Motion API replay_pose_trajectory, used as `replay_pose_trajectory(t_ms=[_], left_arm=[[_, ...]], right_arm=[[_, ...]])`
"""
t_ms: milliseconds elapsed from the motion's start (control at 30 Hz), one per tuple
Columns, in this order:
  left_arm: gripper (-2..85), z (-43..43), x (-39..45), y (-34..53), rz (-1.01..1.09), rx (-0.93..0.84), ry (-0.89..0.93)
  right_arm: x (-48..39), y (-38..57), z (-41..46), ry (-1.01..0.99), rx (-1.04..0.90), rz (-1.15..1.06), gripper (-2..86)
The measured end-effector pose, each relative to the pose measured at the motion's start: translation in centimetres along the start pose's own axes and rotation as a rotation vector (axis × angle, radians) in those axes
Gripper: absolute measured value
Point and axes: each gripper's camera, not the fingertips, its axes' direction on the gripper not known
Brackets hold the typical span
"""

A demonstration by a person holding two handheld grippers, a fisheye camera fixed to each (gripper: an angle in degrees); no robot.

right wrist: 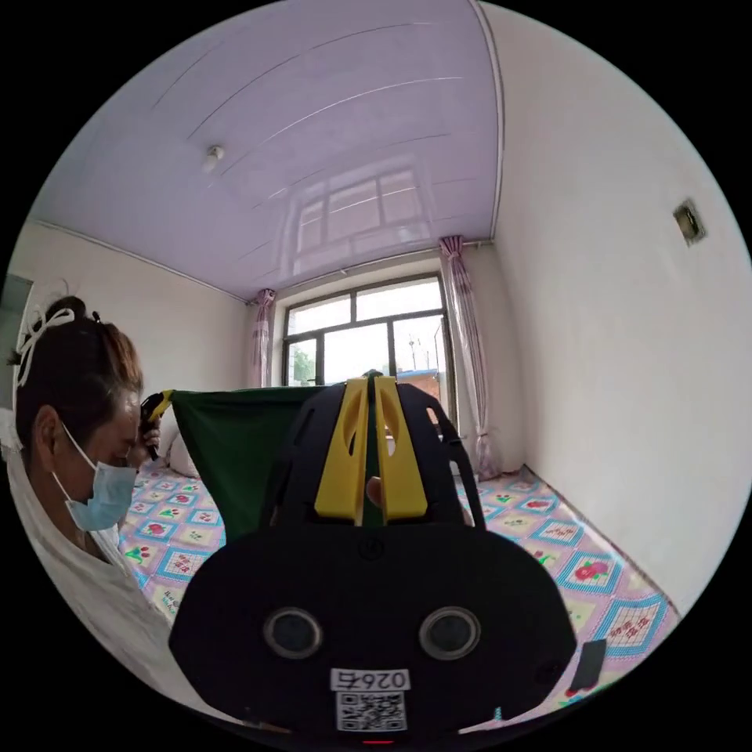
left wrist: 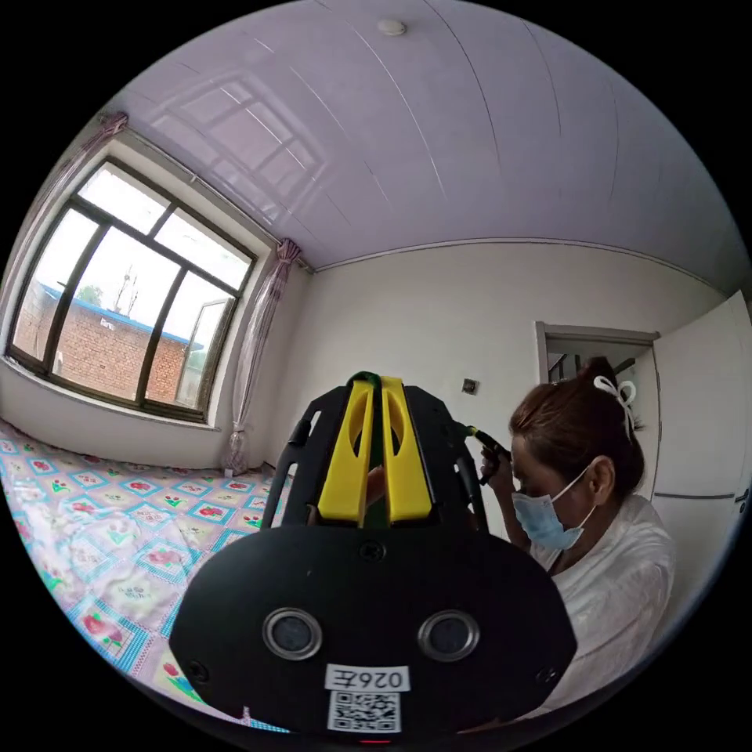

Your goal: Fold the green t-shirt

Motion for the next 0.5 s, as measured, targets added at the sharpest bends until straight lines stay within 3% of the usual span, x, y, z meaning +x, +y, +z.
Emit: replay_pose_trajectory(t_ms=[100,200,367,433,500], left_arm=[[-0.2,0.0,0.8,-1.6,0.010,-0.024,-0.025],[-0.2,2.3,-2.1,-0.8,-0.069,-0.103,-0.064],[-0.4,8.8,-15.0,5.2,-0.347,-0.200,-0.076],[-0.4,10.8,-19.8,7.5,-0.468,-0.216,-0.066],[-0.4,11.8,-23.1,9.3,-0.604,-0.120,-0.025]], right_arm=[[-1.2,-3.9,0.2,0.019,-0.018,-0.043,-1.6],[1.5,-4.0,5.6,0.020,-0.150,0.014,-1.6],[11.7,5.7,23.6,0.027,-0.480,0.250,-1.6],[14.4,9.4,28.1,0.039,-0.496,0.357,-1.6],[15.8,11.2,31.2,0.056,-0.469,0.425,-1.6]])
